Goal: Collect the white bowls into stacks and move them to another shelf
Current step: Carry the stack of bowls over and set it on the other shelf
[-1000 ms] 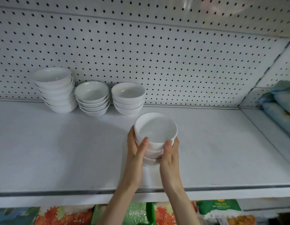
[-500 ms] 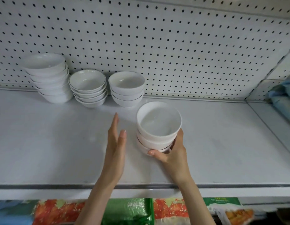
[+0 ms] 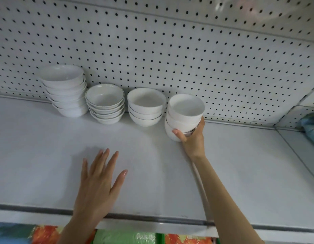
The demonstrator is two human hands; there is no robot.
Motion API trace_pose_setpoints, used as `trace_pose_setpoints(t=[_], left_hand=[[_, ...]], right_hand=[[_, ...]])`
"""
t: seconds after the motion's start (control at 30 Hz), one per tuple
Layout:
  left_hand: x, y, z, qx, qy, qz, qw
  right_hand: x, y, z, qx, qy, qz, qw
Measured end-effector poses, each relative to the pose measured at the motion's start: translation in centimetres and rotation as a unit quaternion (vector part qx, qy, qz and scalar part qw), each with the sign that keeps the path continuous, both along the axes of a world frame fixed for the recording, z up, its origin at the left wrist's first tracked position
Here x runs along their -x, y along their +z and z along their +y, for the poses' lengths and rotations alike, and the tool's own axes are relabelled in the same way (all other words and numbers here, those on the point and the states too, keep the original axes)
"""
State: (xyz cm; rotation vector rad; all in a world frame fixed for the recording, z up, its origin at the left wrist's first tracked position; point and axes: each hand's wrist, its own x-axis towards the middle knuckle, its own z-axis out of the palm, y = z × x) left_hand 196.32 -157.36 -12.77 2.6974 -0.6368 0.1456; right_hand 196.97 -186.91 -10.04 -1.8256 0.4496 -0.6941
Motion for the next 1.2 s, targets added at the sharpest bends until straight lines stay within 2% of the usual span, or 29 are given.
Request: trace_pose_setpoints(t=[0.27,0.47,0.67,0.73,0.8,0.87,0.97,1.07,1.2], left_hand=[[0.0,0.1,0.0,-0.002,-0.003,0.003,1.0],[0.0,0.5,-0.1,0.02,0.004,-0.004,1.0],[0.0,0.5,0.1,0.051,-0.002,-0.002,0.999],[0.7,0.7,1.1,0.056,-0.003,0.004,0.998],[2.1,1.0,2.9,0.05,-0.002,-0.002,0.999],[4.0,1.9,5.6,0.045,0.002,-0.014,0.999],[7.1,4.0,10.6,0.044,0.035,-0.04,0.998],[11.1,5.9,17.2,0.025,0.081,-0.062,0.994],[20.4,7.3,28.9,0.004,0.169,-0.097,0.981]], right_hand=[[-2.3,0.4,-2.2,0.009,-0.001,0.023,1.0],[-2.8,0.5,-2.6,0.033,-0.011,0.078,0.996],[0.1,0.7,-0.2,0.062,-0.043,0.139,0.987],[2.7,1.1,1.1,0.107,-0.065,0.16,0.979],[6.2,2.0,2.8,0.193,-0.036,0.153,0.969],[9.2,3.0,4.6,0.331,0.032,0.14,0.933],[11.6,5.2,8.0,0.484,0.158,0.147,0.848],[12.7,8.3,15.3,0.549,0.262,0.144,0.781],[14.9,10.6,29.7,0.603,0.391,0.078,0.691]])
